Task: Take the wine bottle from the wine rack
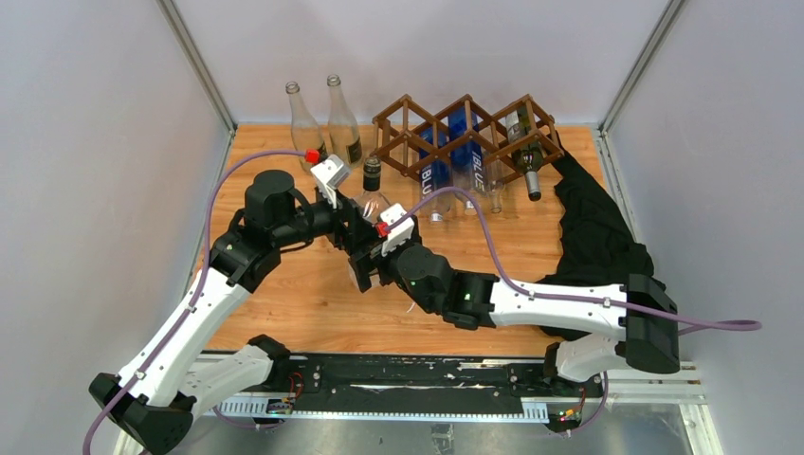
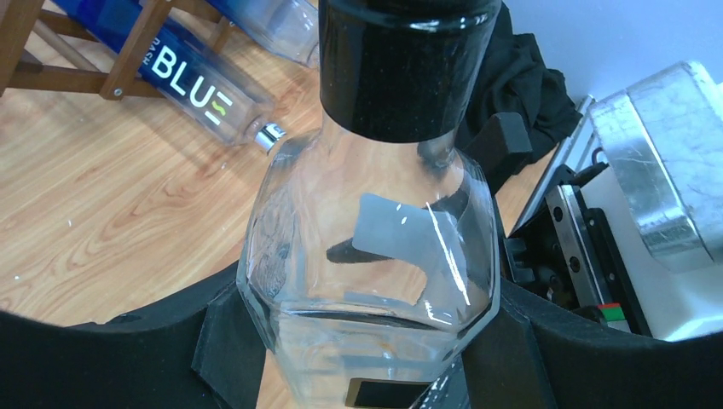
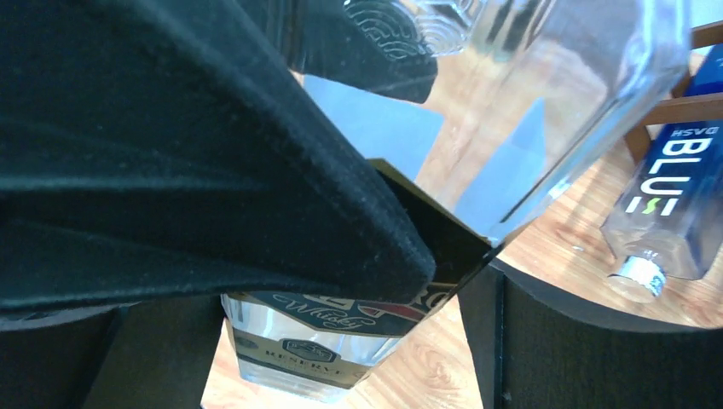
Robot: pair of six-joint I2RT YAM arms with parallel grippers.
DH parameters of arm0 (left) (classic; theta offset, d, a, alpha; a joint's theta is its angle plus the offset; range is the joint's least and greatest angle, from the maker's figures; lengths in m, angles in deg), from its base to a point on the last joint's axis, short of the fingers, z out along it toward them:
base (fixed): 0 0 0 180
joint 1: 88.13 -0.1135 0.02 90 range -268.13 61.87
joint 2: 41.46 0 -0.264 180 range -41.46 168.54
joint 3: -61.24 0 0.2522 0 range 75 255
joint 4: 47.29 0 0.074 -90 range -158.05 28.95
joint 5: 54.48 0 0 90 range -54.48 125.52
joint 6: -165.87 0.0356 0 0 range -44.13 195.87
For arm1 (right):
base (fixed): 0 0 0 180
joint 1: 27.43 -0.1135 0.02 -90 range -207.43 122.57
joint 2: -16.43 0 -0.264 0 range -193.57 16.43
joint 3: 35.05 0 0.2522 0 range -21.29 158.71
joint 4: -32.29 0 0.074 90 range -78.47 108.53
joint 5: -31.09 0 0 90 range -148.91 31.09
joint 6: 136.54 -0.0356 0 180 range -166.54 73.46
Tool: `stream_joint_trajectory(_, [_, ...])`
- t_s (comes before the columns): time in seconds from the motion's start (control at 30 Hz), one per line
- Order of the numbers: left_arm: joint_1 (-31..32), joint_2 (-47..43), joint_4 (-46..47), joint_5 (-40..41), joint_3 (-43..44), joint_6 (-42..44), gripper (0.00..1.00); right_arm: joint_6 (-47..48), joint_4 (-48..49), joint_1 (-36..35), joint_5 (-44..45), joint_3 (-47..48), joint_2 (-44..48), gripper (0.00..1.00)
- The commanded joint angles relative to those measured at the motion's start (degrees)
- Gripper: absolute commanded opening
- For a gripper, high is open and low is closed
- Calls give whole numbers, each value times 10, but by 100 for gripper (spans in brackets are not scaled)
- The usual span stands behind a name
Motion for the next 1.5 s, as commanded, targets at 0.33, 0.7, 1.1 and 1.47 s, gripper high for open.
stream_joint_trajectory(0.33, [-10,-13,41,38,48,-37,76,60,48,-8,55,-15,14,0])
stream_joint_trajectory(0.7, [-37,0,40,23,59,-50,93,70,54,-16,47,-38,35,0])
stream_joint_trajectory(1.1, [-76,35,28,-13,55,-61,48,67,57,-21,38,-40,38,0])
stream_joint_trajectory(1.47, [-135,91,-6,-17,88,2,0,37,42,-24,35,-45,32,86])
